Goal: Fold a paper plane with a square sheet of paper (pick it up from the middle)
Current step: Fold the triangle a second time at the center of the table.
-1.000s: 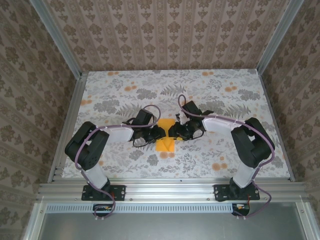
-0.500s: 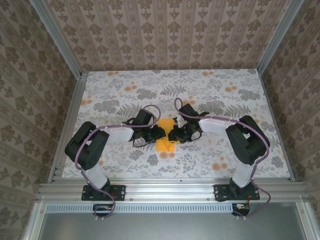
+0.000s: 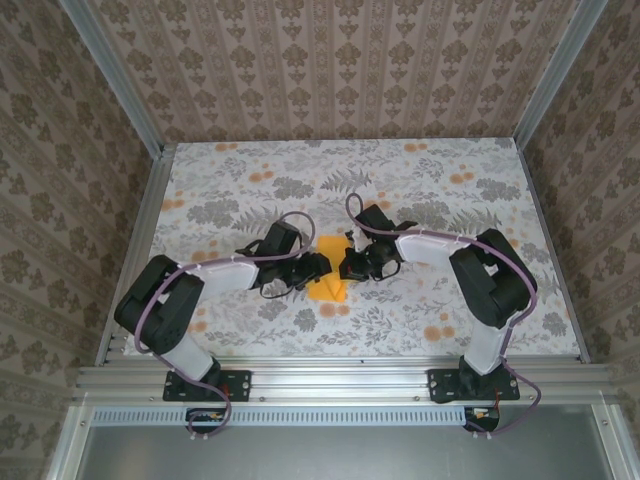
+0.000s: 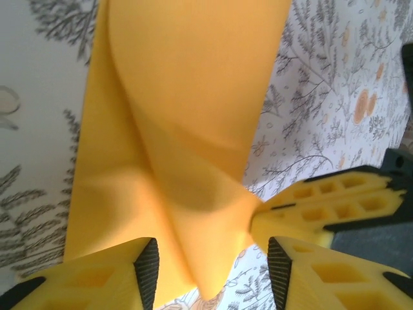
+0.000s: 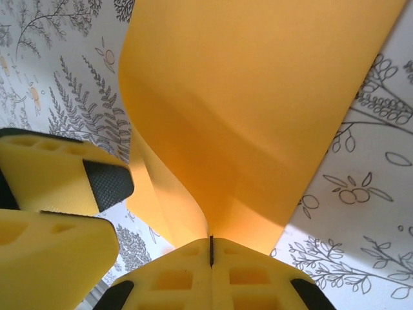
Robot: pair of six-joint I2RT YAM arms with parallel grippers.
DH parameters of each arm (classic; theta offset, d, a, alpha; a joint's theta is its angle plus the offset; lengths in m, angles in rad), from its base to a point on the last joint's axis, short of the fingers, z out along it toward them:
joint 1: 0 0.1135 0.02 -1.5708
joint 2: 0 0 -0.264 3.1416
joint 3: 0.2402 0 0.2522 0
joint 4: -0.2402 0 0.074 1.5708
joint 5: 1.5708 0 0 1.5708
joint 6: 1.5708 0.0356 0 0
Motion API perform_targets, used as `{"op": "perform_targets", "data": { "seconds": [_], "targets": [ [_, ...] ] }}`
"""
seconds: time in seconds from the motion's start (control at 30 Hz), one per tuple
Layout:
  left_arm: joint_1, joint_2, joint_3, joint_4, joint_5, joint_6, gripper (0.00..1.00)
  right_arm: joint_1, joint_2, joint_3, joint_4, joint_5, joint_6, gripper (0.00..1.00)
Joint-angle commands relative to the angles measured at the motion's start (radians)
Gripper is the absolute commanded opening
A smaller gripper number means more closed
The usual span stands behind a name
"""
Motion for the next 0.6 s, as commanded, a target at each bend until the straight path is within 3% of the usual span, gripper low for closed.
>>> {"op": "perform_targets", "data": {
  "seconds": [0.0,0.27,0.57],
  "targets": [
    [-0.005,-0.015,-0.042,0.005,0.005,-0.016,0.47,0.002,0.028,0.035,-0.047,0.034,-0.041,0.04],
    [-0.007,-0.003,-0.039,-0.067,-0.012,0.011,0.33,0.002,0.046,0.075,-0.099,0.088,-0.082,0.05],
    [-0.008,0.019,-0.014,-0.125,-0.014,0.044,0.27,0.002,0.075,0.117,-0.126,0.128,-0.108,0.07]
  ]
}}
